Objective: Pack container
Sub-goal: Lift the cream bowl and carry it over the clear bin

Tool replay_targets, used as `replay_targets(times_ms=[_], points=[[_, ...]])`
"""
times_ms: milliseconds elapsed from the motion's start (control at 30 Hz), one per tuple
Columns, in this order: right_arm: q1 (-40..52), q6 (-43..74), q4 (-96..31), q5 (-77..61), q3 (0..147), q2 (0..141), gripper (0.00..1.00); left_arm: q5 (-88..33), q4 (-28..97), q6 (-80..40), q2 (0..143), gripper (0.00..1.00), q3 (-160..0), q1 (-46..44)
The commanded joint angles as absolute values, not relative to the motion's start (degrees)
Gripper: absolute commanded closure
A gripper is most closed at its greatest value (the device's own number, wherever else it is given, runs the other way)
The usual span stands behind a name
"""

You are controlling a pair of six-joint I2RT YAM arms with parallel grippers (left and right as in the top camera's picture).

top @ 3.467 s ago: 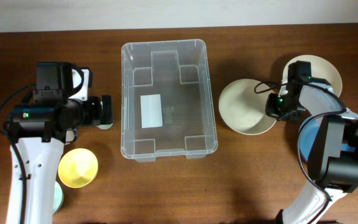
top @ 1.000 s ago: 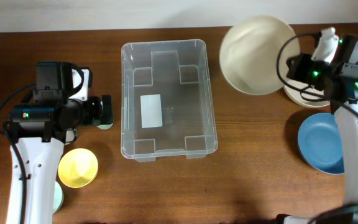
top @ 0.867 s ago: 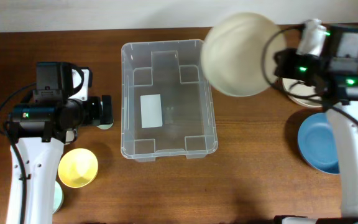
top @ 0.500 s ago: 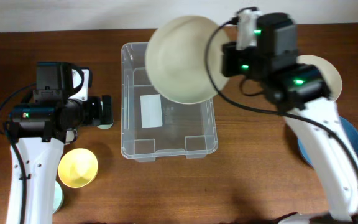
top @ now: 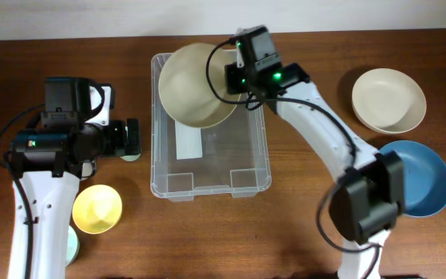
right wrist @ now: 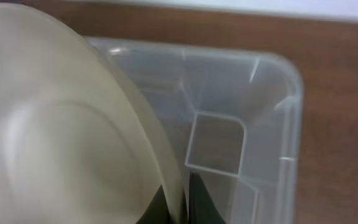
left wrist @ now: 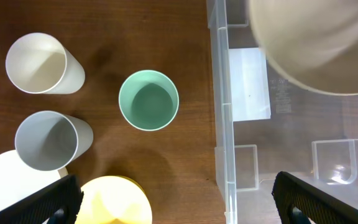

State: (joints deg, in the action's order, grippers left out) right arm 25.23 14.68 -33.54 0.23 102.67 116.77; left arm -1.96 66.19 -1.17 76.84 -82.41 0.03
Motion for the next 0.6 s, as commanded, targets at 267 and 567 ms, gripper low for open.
replay_targets(times_ms=[267,567], points=[[25.9,17.0,-31.7,0.9,105.0,123.1,0.96,0.2,66.1,-1.7,77.1,0.00,-83.5,0.3],[25.9,17.0,-30.4,0.6,105.0,123.2,0.93,0.3,66.1,-1.7,77.1,0.00,-83.5,0.3]])
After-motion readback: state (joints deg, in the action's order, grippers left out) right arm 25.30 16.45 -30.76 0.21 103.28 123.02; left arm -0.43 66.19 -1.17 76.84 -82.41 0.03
